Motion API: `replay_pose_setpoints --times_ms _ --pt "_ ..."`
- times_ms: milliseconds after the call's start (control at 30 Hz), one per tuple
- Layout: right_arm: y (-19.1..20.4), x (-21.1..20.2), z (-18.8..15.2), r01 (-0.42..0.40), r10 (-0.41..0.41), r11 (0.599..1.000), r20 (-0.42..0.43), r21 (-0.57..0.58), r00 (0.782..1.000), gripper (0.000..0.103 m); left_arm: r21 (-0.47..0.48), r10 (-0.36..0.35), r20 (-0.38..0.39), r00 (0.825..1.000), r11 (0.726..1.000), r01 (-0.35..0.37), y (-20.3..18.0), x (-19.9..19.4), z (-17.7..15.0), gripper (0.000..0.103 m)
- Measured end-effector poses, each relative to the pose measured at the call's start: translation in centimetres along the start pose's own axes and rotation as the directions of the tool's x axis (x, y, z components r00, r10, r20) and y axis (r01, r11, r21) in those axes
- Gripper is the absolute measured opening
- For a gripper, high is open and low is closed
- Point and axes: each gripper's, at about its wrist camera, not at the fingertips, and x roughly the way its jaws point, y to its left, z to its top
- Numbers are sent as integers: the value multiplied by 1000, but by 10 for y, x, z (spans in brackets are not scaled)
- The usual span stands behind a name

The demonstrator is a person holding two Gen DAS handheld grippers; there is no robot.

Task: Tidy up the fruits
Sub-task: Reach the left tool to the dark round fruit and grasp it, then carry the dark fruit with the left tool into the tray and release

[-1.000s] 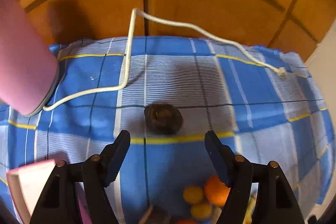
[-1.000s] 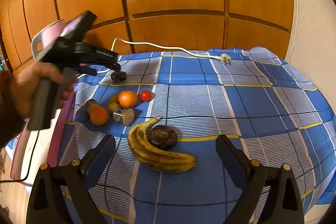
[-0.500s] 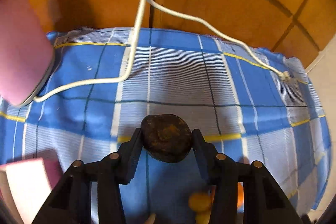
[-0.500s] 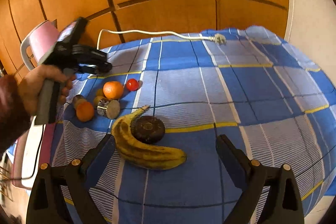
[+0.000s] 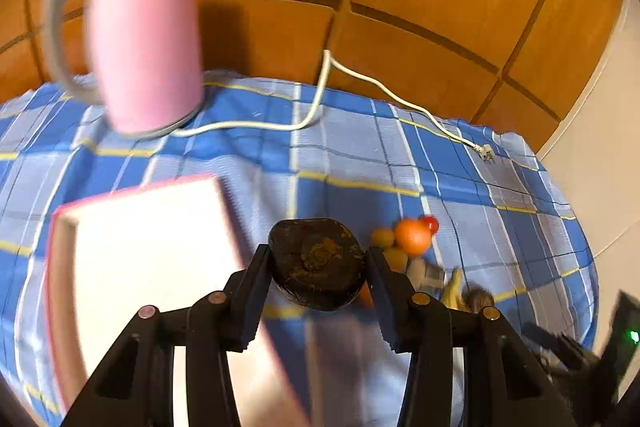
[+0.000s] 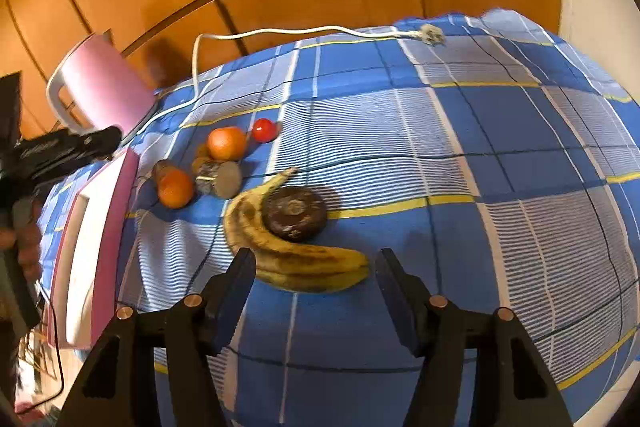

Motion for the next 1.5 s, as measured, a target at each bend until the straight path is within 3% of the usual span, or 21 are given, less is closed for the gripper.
replay_pose_setpoints --times_ms 300,400,533,733,867,1133,1200,1267,1333,1500 --pt "31 10 1 -67 55 984 -73 -166 996 63 -67 50 2 999 997 -50 46 -43 -64 48" --pt "38 20 8 -80 52 966 -118 -248 992 56 -89 67 -9 998 994 -67 60 -49 -77 48" --pt "40 29 14 -94 34 934 -177 -344 984 56 -116 87 -15 996 989 -88 75 -50 -85 48" --pt "50 31 15 -115 -9 873 -252 -474 968 56 -133 128 -22 992 983 -130 91 -42 -78 48" --pt "47 33 18 -146 1 861 -285 -486 958 56 -105 144 -24 989 984 -146 97 -32 -65 48" --pt "43 57 22 -167 -75 812 -384 -560 920 56 -111 164 -35 986 980 -166 110 -10 -47 48" --pt "50 54 21 -199 -57 794 -396 -575 917 37 -127 171 -29 985 977 -173 114 -8 -39 48" --pt "56 47 18 -242 -15 785 -408 -571 913 34 -129 183 -24 983 974 -184 116 -3 -32 48" --pt "61 48 14 -230 -32 772 -398 -593 917 34 -135 183 -36 982 973 -186 120 4 -26 48" --pt "61 56 14 -232 -20 796 -407 -560 913 34 -153 234 -42 971 959 -238 132 19 -11 50"
